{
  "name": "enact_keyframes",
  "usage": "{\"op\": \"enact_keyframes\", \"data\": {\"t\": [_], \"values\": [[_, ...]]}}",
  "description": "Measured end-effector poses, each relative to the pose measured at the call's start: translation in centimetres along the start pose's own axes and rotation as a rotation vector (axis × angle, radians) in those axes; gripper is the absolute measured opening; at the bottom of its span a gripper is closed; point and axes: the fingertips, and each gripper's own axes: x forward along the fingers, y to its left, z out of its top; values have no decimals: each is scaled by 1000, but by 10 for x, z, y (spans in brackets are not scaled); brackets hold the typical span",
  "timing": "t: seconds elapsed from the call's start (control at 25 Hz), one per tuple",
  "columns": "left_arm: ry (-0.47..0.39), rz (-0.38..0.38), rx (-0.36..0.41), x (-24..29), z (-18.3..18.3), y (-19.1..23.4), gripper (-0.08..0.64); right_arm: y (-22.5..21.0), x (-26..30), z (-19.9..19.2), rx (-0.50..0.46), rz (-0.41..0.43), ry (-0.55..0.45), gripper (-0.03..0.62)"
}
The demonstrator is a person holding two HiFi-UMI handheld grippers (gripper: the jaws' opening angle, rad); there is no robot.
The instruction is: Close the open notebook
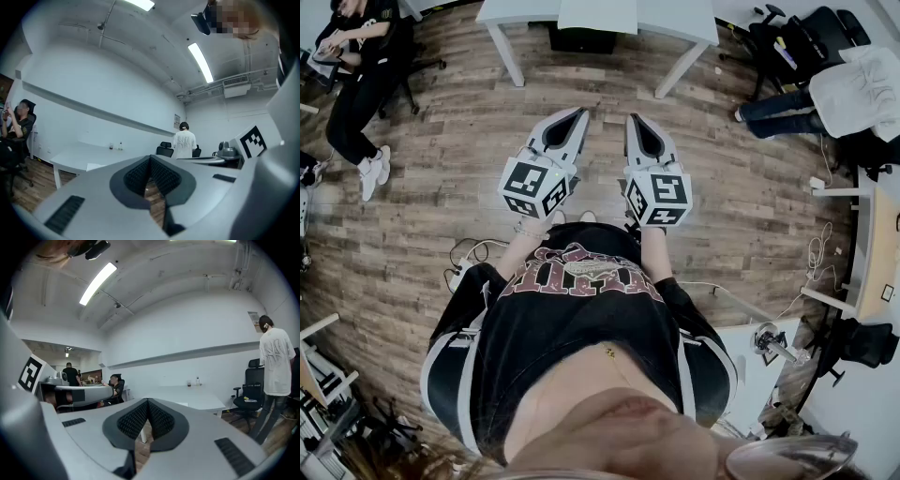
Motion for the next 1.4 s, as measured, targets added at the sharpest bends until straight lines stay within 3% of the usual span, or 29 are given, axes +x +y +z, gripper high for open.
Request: {"op": "enact_keyframes", "data": {"t": [0.56, 0.84, 1.4], "values": [[36, 28, -28, 24, -20, -8, 43, -31, 2, -6, 16, 29, -8, 19], [38, 51, -36, 41, -20, 23, 43, -40, 30, -4, 16, 22, -13, 20], [62, -19, -63, 96, -9, 92, 43, -56, 112, 13, -8, -22, -15, 19]]}}
